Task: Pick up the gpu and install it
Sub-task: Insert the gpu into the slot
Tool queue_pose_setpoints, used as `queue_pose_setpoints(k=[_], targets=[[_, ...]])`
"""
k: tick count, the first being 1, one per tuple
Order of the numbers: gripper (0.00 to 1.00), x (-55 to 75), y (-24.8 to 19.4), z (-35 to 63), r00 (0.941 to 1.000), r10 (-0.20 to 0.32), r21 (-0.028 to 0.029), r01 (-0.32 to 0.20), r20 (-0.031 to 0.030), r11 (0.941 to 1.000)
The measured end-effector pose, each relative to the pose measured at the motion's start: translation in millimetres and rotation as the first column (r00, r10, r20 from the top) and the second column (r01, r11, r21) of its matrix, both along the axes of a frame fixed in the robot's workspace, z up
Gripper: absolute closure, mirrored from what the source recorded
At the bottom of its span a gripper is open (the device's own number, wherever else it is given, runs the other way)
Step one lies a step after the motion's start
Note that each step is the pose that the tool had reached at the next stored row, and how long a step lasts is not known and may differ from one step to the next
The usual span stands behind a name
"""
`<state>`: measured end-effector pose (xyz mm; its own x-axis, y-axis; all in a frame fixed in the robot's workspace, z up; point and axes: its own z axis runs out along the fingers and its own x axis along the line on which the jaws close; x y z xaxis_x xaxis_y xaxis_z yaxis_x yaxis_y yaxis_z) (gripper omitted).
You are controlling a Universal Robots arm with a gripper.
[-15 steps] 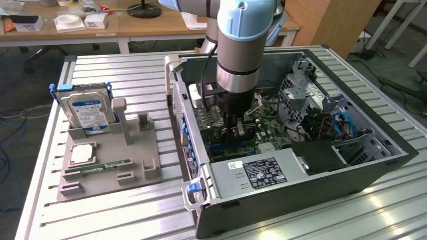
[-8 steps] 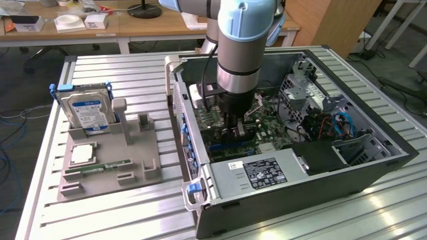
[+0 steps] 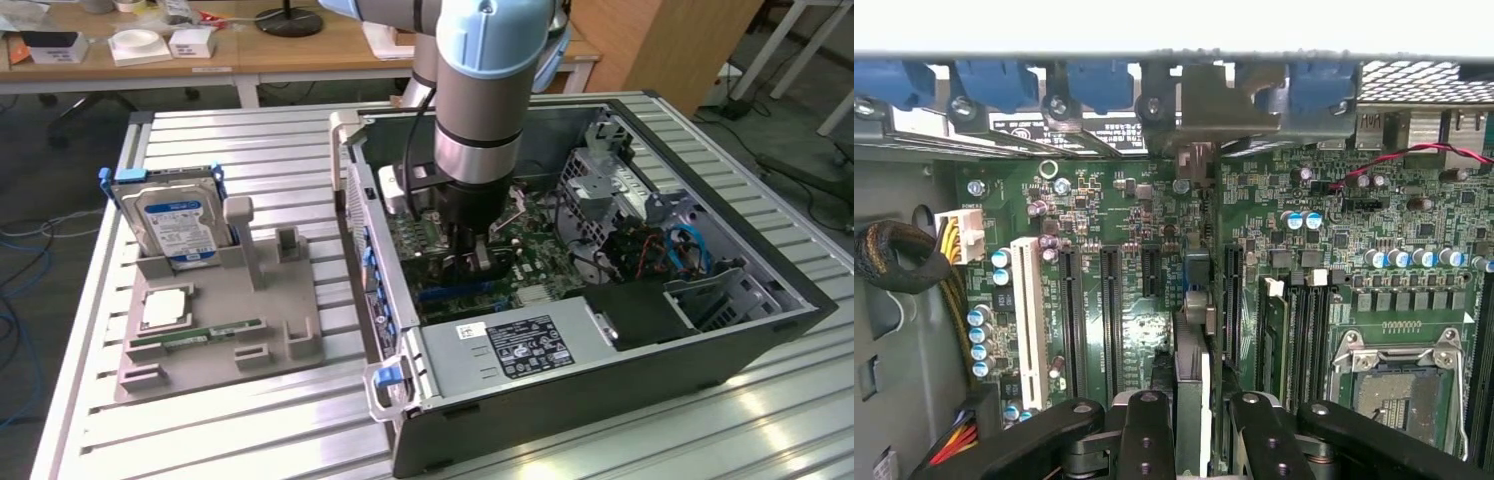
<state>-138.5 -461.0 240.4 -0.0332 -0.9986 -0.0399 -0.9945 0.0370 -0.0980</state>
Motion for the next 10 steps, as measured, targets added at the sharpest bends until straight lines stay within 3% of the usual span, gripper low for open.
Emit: queue_pose_setpoints(k=[10], targets=[[0.73,0.8,0.0,0.1,1.0,0.0,-0.0002,0.0,-0.0002,1.0]])
